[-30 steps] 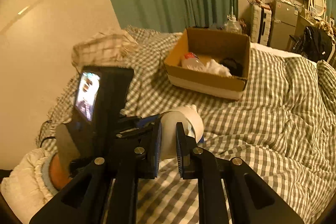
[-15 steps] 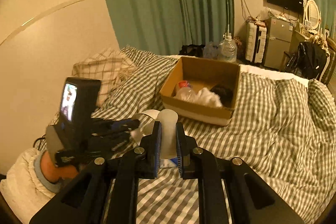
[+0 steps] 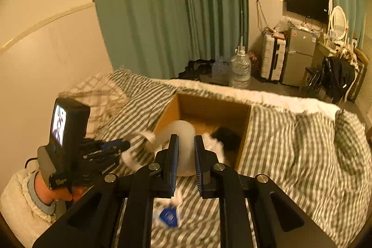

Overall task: Organize objects
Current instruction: 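Lower the tape roll into the box with the left tool and release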

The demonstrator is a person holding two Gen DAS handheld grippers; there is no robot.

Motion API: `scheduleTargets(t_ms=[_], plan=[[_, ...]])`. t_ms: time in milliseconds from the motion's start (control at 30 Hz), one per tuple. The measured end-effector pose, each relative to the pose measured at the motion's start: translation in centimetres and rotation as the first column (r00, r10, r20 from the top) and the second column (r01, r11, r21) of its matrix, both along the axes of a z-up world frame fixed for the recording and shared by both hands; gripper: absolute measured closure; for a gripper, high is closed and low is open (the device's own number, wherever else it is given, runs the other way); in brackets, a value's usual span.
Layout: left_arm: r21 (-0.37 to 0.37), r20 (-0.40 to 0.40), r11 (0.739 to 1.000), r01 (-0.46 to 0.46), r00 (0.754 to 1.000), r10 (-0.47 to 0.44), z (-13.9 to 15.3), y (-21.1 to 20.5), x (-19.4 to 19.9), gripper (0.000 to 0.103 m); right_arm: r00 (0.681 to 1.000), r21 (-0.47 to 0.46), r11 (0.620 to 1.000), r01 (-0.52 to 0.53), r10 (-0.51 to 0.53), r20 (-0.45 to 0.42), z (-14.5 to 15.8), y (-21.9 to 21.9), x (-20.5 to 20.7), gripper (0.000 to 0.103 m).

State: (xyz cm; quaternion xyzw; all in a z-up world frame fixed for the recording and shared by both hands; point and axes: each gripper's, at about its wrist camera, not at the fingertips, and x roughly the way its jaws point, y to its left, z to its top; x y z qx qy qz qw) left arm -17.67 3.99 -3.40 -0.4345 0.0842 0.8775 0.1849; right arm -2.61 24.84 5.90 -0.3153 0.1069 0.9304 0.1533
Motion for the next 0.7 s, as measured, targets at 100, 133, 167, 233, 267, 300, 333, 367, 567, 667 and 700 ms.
scheduleTargets(t_ms=[100,133,167,233,267,300,333,367,567,667,700], plan=[[0.0,-0.007,1.0,-0.003,1.0,0.003,0.0,0.6,-2.2,0.095,1.0,0.01,1.0,0.013,-0.013,-0.01,0.4,1.6,-2.1,0.091],[0.004,-0.013,1.0,0.002,1.0,-0.002,0.2,0.9,-2.6,0.095,1.0,0.016,1.0,0.017,-0.016,-0.009,0.4,2.2,-2.8,0.091],[0.012,-0.022,1.0,0.009,1.0,-0.009,0.5,1.3,-3.2,0.095,1.0,0.025,0.999,0.024,-0.024,-0.009,0.4,2.8,-3.5,0.091],[0.025,-0.039,0.999,0.029,0.999,-0.028,1.0,2.2,-4.2,0.095,0.999,0.037,0.998,0.044,-0.044,-0.004,-0.1,4.1,-5.0,0.091],[0.028,-0.047,0.999,0.043,0.998,-0.041,1.2,2.8,-4.7,0.095,0.999,0.034,0.998,0.052,-0.052,-0.002,-0.3,4.7,-5.6,0.091],[0.027,-0.052,0.998,0.052,0.997,-0.051,1.2,3.4,-5.2,0.095,0.998,0.026,0.998,0.059,-0.059,-0.001,-0.7,5.4,-6.2,0.091],[0.023,-0.058,0.998,0.063,0.996,-0.062,1.1,4.1,-5.8,0.095,0.998,0.013,0.998,0.063,-0.063,0.0,-1.2,6.1,-6.8,0.091],[0.017,-0.059,0.997,0.074,0.996,-0.072,0.9,4.8,-6.3,0.095,0.998,-0.004,0.998,0.065,-0.065,0.001,-1.9,6.9,-7.5,0.091],[0.006,-0.026,0.996,0.094,0.995,-0.094,-2.1,7.5,-8.8,0.095,0.995,-0.037,0.996,0.079,-0.077,0.065,-7.1,9.0,-10.4,0.091],[0.004,-0.036,0.995,0.1,0.994,-0.099,-3.1,8.1,-9.0,0.095,0.992,-0.049,0.994,0.094,-0.089,0.094,-9.2,9.7,-10.9,0.09],[0.012,-0.039,0.995,0.096,0.995,-0.096,-3.1,8.1,-8.9,0.095,0.991,-0.049,0.994,0.102,-0.097,0.096,-9.7,9.8,-10.8,0.087]])
